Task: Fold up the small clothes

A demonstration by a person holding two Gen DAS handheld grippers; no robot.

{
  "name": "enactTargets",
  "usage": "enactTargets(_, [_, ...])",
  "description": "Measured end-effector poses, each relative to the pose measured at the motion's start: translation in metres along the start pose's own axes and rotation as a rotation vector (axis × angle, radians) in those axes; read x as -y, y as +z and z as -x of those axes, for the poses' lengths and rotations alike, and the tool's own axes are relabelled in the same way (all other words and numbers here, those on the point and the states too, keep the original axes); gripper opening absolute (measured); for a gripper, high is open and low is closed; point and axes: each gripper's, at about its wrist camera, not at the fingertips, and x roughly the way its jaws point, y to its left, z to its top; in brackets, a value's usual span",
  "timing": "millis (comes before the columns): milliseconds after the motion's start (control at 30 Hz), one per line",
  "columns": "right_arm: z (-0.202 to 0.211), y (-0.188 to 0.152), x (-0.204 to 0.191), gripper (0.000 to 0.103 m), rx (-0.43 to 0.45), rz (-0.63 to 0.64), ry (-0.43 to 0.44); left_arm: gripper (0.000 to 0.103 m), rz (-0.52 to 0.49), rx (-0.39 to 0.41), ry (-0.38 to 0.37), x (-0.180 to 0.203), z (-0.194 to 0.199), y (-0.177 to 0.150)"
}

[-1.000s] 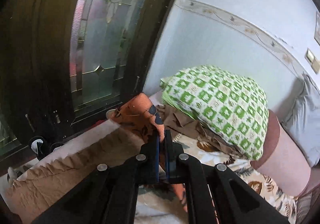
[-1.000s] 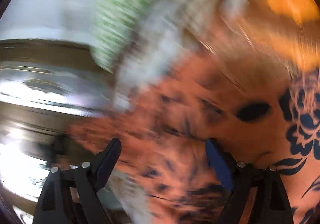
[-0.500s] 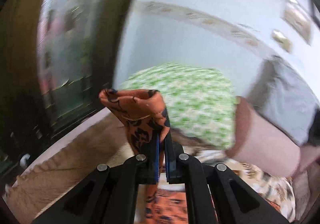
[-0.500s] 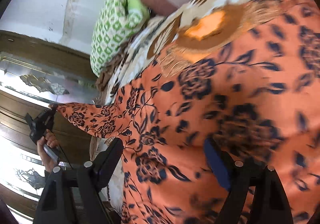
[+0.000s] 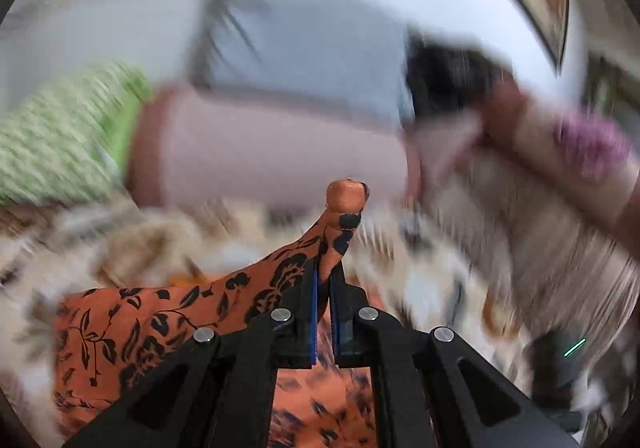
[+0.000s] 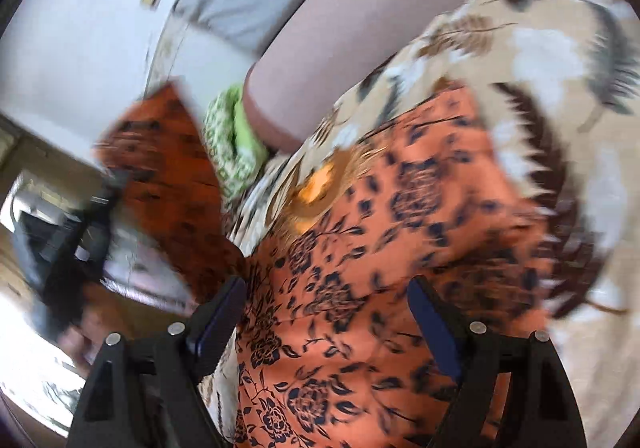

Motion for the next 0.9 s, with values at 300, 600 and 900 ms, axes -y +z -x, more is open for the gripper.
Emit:
enactTargets(300, [0.030,0.013,0.023,0.091,0.047,-0.053,-0.044,0.068,0.144,-0.427,-0.027,-0.038,-0.078,-0.078])
enactTargets(600, [-0.080,0.037,0.015,0.091,-0.113,-0.085,-0.252,0.080,0.240,-0.217,0.285,-0.171,0.029,-0.078])
enactTargets(900, [-0.109,0.036,0.005,0.016,-0.169,0.057,-0.507,0.073,0.325,-0.342,0.467,-0.255,0.022,-0.138])
